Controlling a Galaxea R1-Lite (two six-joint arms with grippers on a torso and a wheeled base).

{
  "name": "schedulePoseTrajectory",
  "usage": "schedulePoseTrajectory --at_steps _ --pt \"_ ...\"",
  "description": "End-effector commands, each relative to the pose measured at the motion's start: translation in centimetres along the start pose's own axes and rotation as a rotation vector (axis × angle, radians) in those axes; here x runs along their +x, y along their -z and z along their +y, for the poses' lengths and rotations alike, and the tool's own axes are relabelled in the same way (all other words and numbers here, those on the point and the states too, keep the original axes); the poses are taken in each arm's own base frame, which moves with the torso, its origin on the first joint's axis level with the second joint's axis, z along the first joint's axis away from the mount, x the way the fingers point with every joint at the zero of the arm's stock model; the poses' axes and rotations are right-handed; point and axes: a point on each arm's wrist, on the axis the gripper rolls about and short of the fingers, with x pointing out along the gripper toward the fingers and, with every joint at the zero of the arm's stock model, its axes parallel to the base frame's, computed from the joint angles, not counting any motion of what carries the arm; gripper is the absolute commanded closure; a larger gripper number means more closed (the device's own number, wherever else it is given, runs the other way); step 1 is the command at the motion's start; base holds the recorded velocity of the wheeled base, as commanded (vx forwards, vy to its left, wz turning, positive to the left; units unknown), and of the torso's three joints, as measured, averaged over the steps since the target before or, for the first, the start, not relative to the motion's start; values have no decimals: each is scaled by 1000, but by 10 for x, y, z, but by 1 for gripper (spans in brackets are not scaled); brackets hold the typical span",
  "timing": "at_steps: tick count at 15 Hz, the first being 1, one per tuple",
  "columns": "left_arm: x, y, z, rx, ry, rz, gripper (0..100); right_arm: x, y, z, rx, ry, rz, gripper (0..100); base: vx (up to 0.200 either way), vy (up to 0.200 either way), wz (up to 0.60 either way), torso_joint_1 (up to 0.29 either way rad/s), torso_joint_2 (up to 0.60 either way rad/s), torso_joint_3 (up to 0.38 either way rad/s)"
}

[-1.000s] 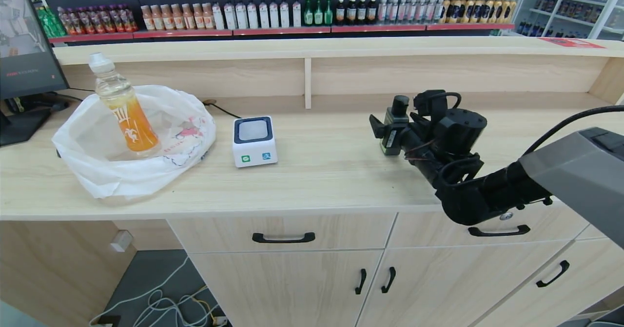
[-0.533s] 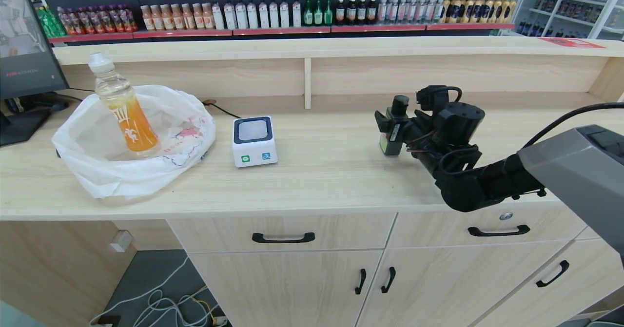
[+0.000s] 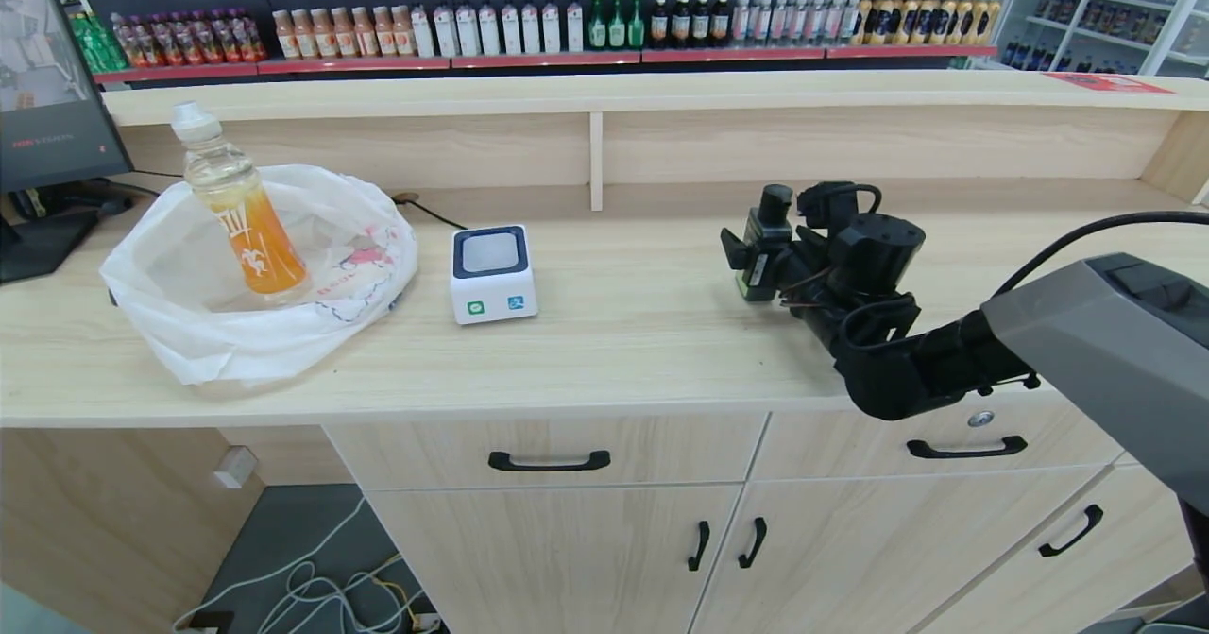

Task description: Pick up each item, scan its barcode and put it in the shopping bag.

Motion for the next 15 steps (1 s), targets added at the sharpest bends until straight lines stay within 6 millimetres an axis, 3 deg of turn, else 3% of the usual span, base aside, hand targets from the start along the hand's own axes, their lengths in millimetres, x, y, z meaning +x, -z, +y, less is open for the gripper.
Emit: schedulePoseTrajectory --at_steps 1,11,12,15 --pt "0 0 0 -1 -1 0 0 0 4 1 -1 1 6 0 0 0 0 0 0 0" --pt "0 0 0 -1 -1 0 0 -4 11 0 7 5 -2 0 0 0 0 0 0 0" --pt "0 0 0 -1 -1 0 0 -3 10 0 8 3 -11 100 0 0 0 0 0 0" --pt "0 0 0 -1 -1 0 0 -3 9 1 10 0 -20 100 0 0 0 0 0 0"
